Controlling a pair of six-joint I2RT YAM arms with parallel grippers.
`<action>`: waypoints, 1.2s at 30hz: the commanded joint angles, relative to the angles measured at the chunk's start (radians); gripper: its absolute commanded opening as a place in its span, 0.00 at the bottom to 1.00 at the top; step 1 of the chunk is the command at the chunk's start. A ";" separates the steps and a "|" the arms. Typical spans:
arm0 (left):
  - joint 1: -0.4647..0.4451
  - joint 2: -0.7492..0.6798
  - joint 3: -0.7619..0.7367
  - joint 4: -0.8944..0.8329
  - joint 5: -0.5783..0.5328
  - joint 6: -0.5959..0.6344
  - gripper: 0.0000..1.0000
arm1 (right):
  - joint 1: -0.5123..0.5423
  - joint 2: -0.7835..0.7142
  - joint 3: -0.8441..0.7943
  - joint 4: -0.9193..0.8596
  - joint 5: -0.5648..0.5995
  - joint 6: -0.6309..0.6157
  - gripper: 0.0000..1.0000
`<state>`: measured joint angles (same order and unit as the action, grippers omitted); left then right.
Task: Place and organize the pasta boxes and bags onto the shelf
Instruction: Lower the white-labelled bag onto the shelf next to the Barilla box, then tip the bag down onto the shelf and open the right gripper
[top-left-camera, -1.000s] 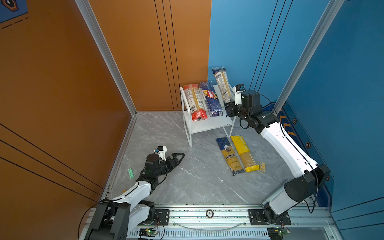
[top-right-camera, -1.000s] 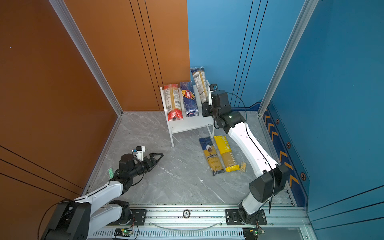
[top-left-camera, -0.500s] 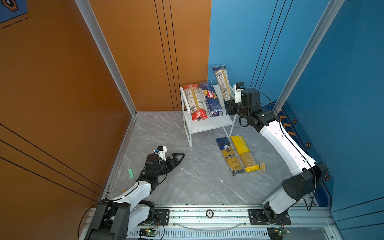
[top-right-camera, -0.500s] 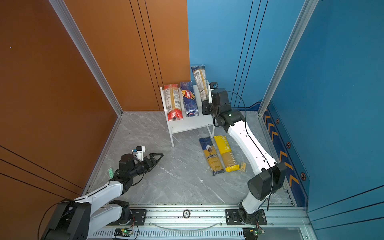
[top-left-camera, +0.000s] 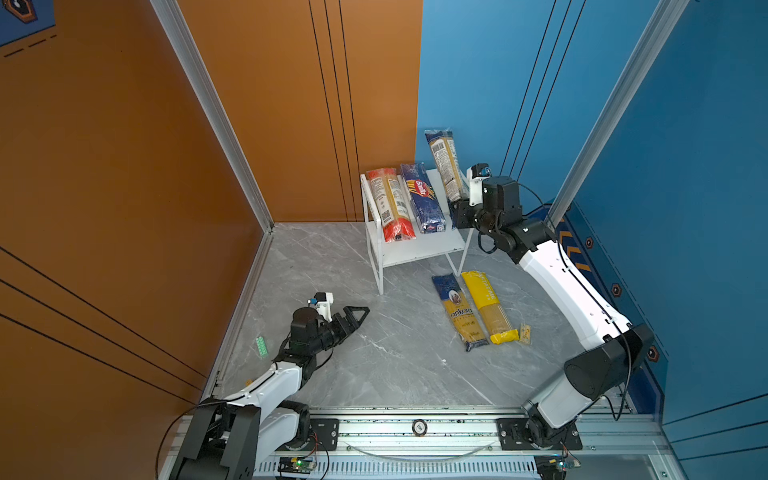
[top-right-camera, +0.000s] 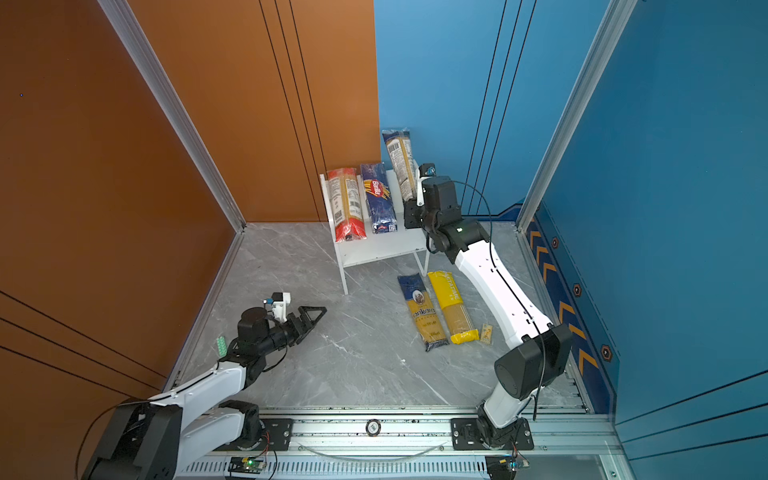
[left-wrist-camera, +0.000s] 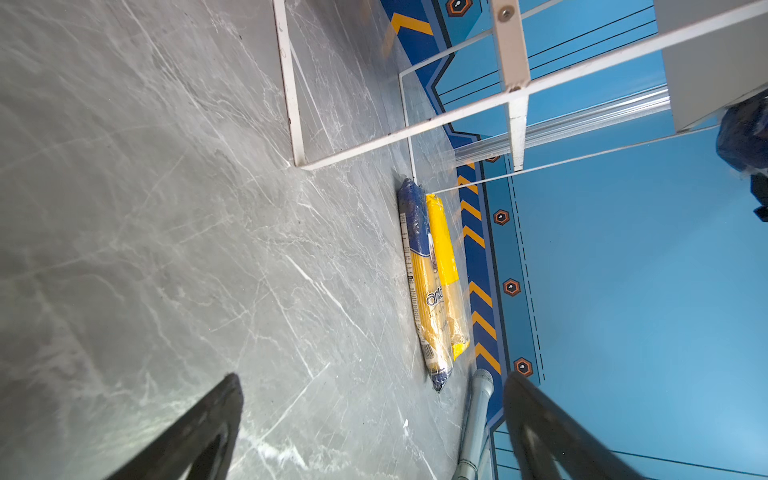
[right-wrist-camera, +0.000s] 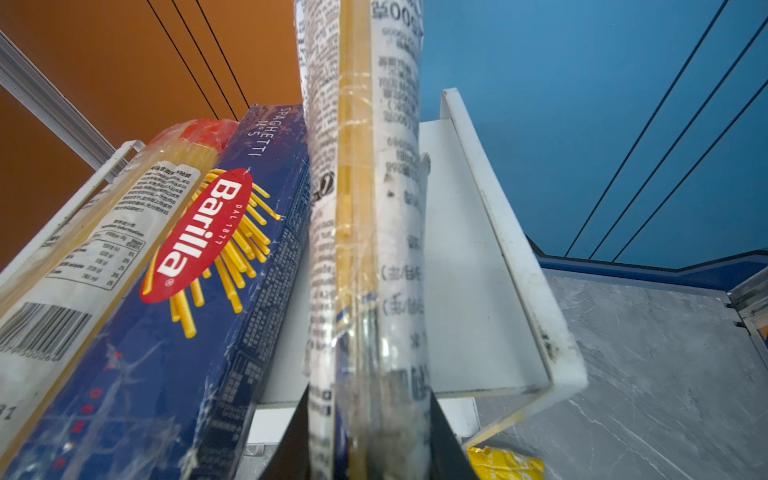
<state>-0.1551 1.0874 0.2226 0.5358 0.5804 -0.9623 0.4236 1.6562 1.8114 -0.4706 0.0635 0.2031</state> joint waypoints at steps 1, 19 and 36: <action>0.010 -0.011 -0.020 0.020 0.018 0.004 0.98 | -0.011 -0.012 0.054 0.175 0.006 0.015 0.09; 0.029 -0.037 -0.033 0.020 0.025 0.000 0.98 | -0.010 -0.009 0.051 0.165 0.001 0.029 0.26; 0.046 -0.043 -0.043 0.020 0.033 0.001 0.98 | -0.009 0.003 0.052 0.153 -0.015 0.029 0.30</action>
<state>-0.1184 1.0554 0.1963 0.5358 0.5922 -0.9627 0.4183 1.6630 1.8118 -0.4484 0.0624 0.2256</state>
